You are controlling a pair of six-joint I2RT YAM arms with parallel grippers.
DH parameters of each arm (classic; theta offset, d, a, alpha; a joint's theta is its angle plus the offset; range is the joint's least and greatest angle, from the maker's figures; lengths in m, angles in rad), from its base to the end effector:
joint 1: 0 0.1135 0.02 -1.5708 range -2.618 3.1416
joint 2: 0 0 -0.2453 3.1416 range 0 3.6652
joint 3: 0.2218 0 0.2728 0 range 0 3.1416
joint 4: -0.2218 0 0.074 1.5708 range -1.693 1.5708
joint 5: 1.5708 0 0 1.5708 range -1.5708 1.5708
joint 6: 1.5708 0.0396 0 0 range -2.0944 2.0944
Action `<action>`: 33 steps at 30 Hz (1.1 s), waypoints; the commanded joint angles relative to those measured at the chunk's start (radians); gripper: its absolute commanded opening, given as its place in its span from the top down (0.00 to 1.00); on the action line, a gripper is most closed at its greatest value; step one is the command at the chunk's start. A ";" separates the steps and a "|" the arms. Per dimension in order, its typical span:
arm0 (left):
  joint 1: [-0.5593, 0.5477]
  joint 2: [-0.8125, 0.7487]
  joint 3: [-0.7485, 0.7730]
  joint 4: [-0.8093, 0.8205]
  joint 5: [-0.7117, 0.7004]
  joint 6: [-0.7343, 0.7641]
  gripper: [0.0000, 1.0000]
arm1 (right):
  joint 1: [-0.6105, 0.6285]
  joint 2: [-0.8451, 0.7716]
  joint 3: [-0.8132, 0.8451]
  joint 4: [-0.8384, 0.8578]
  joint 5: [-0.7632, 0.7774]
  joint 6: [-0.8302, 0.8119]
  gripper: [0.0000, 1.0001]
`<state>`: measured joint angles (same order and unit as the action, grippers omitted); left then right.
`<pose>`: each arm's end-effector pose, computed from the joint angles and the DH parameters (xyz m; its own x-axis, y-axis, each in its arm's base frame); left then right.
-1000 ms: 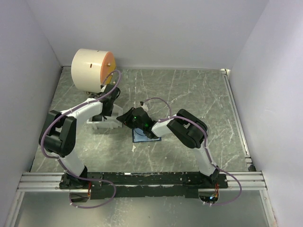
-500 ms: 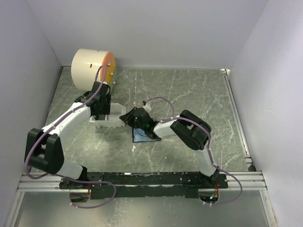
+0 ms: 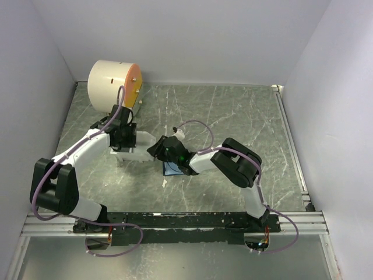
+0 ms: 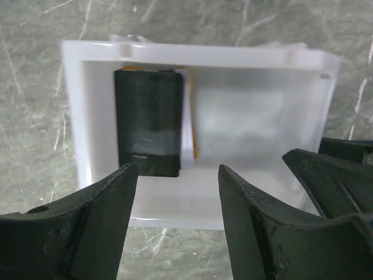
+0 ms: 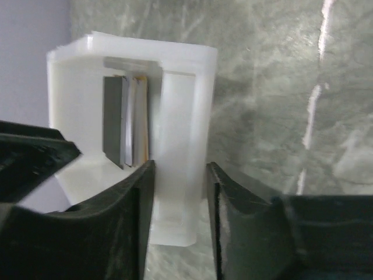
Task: Put the credit cards into the card holder
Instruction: Adjust the storage box at the center of the board.
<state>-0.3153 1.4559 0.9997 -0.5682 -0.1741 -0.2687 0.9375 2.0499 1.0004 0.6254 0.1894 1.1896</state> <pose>0.3025 -0.0915 0.1973 -0.8415 -0.0005 -0.5403 -0.0037 1.0000 0.0047 0.2549 0.3346 0.0838 -0.7312 0.5445 -0.4110 -0.0307 0.5756 0.8172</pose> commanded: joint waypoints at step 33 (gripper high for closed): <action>0.145 -0.138 -0.050 0.075 0.159 0.272 0.32 | -0.130 0.036 0.215 -0.126 -0.552 -0.782 0.80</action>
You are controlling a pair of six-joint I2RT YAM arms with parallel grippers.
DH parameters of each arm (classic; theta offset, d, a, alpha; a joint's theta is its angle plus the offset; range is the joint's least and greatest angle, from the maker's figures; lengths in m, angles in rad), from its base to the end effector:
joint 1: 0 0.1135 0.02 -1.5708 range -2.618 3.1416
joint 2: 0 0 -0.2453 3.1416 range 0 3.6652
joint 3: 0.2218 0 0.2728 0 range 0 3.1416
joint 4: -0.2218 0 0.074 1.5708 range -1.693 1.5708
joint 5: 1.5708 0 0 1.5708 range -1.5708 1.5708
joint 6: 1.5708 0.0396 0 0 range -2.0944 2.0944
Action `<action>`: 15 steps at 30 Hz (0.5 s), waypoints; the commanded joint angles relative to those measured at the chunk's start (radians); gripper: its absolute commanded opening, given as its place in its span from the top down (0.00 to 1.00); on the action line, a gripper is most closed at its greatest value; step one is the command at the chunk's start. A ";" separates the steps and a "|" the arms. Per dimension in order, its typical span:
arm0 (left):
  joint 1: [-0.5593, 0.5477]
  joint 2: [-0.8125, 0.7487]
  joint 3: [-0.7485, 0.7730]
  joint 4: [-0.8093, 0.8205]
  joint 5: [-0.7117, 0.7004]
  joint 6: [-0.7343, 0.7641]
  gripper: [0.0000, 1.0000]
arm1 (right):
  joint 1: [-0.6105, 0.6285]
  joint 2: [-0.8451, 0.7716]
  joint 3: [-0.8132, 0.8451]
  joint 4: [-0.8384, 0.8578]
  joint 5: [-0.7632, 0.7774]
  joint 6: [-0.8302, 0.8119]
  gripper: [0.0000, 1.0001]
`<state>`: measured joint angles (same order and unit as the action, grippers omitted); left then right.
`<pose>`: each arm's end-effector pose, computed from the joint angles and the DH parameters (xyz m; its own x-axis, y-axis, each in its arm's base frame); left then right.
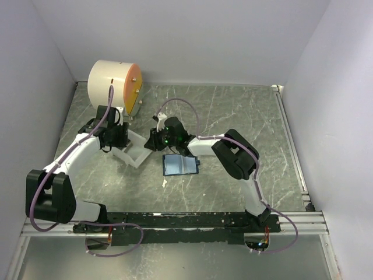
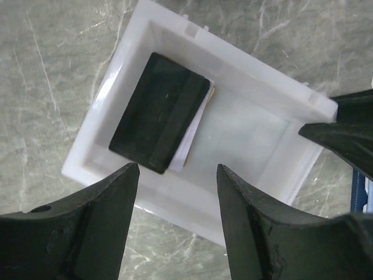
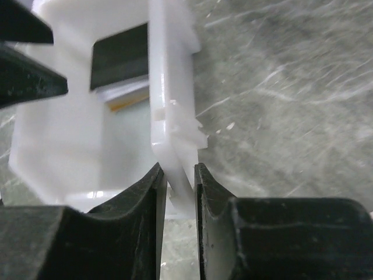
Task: Put the credit cards into the card holder
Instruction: Adjust the storage box at the center of the board.
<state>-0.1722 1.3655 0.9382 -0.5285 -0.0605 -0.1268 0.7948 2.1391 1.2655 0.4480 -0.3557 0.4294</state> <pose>0.2985 -0.0495 0.2053 -0.8155 0.0137 -0.5786 0.0338 0.9991 -0.0240 0.3194 0.3452 0.1089 -0.6340 -0.0888 -0.7682 -0.6899 0.5138 0.5099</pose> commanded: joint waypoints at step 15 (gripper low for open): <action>-0.133 -0.092 -0.159 0.217 -0.005 0.568 0.20 | 0.047 -0.114 -0.154 0.133 -0.071 -0.043 0.84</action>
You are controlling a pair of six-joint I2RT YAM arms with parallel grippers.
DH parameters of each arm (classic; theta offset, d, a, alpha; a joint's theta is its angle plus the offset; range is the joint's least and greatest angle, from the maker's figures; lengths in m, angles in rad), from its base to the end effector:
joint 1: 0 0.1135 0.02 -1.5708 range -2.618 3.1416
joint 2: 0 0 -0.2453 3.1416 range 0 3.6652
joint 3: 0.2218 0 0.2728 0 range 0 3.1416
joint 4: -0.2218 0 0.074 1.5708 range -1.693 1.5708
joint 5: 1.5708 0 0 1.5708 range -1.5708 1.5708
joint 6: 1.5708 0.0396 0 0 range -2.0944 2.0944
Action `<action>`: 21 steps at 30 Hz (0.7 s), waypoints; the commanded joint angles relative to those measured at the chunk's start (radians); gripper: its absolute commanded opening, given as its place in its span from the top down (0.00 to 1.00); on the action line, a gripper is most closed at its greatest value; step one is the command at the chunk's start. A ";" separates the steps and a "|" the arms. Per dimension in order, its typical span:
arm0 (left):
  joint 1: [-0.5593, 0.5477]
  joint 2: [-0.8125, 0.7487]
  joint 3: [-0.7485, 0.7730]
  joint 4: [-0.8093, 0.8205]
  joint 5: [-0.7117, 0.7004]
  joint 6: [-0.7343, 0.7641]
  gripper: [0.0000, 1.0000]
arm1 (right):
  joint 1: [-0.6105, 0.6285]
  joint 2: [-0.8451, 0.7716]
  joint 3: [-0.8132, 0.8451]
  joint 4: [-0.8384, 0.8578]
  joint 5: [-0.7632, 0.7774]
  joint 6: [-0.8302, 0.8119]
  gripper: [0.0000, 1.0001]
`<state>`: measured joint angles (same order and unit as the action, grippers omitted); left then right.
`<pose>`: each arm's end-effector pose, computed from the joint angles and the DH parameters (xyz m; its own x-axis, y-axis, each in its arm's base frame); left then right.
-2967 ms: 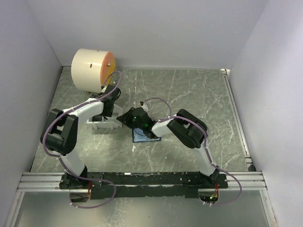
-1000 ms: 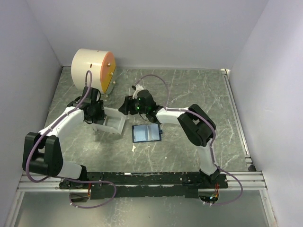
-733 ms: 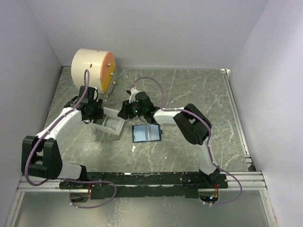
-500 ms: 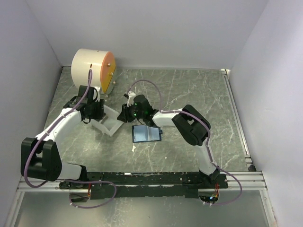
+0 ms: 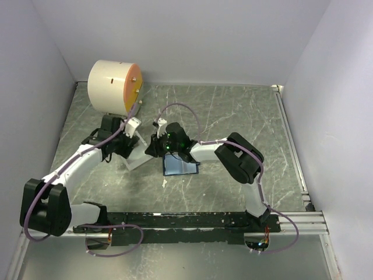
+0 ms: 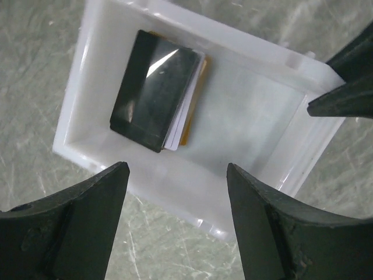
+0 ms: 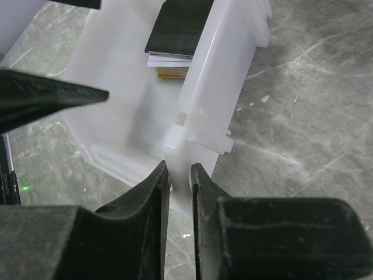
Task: Put the credit cards into the card holder
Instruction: Adjust the storage box at the center of the board.
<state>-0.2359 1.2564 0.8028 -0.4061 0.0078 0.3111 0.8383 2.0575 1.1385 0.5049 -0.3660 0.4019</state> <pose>0.2759 -0.0666 0.1980 -0.6282 0.4658 -0.6231 0.4527 0.8703 0.1942 0.2874 0.3407 0.1105 -0.6049 -0.1263 -0.7862 -0.7353 0.4675 0.4906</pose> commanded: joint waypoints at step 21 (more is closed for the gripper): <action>-0.132 0.152 -0.175 0.429 -0.204 0.291 0.18 | 0.003 -0.079 -0.082 0.115 -0.075 -0.036 0.88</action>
<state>-0.3634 1.4097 0.6483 -0.0853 -0.1841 0.5606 0.8402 2.0117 1.0584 0.5640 -0.4213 0.3759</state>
